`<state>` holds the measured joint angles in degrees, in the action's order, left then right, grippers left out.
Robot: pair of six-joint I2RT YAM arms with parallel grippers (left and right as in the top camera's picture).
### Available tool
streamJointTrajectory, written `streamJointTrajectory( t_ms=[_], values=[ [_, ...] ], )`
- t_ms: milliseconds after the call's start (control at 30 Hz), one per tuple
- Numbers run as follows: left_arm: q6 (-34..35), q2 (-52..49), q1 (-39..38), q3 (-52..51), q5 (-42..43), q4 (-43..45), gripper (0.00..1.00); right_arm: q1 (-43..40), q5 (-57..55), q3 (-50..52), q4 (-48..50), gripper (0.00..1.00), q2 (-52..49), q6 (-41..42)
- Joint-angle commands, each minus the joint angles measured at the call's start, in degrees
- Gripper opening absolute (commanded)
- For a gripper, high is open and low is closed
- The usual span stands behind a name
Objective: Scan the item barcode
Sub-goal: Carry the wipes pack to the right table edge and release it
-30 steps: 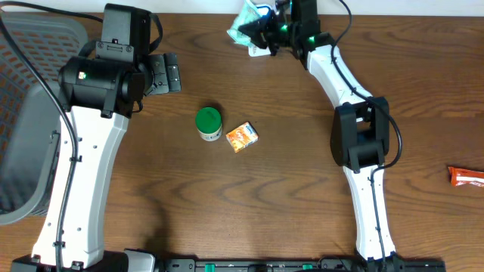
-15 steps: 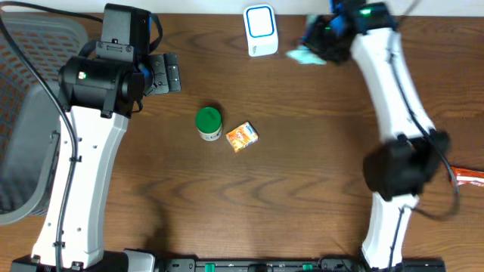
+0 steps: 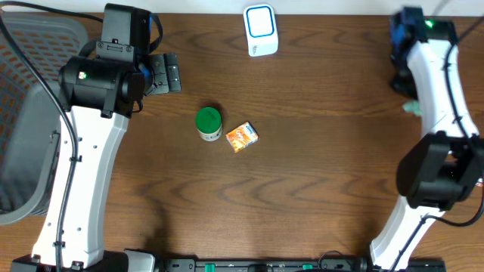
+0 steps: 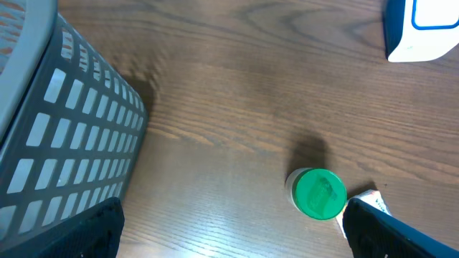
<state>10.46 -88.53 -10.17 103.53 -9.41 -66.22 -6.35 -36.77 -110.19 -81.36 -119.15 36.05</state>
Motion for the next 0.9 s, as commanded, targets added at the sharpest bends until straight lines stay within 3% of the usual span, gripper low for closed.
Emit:
streamJointTrajectory(
  t_ms=[0, 200, 233, 300, 433, 467, 633, 867],
  values=[
    [-0.2, -0.2, 0.3, 0.2, -0.9, -0.2, 0.98, -6.7, -3.8, 8.2, 3.5, 0.01, 0.0, -0.6],
    [-0.2, -0.2, 0.3, 0.2, -0.9, -0.2, 0.98, -16.1, -2.6, 20.1, 15.6, 0.02, 0.0, -0.6],
    [-0.1, -0.2, 0.3, 0.2, -0.9, -0.2, 0.98, -17.4, -2.1, 21.3, 16.7, 0.14, 0.0, -0.6],
    [-0.2, -0.2, 0.3, 0.2, -0.9, -0.2, 0.98, -20.0, -1.3, 21.9, 16.9, 0.6, 0.0, -0.6],
    [-0.2, -0.2, 0.3, 0.2, -0.9, -0.2, 0.98, -22.2, 8.0, 18.1, 15.8, 0.84, 0.4, -4.9],
    [-0.1, -0.2, 0.3, 0.2, -0.9, -0.2, 0.98, -22.2, 11.8, 16.3, 15.0, 0.97, 0.5, -6.5],
    [-0.2, -0.2, 0.3, 0.2, -0.9, -0.2, 0.98, -19.6, 29.1, 4.5, 7.1, 0.99, 0.7, -10.6],
    [-0.2, -0.2, 0.3, 0.2, -0.9, -0.2, 0.98, -7.4, 38.2, -1.1, 3.9, 0.99, 0.7, -12.2]
  ],
)
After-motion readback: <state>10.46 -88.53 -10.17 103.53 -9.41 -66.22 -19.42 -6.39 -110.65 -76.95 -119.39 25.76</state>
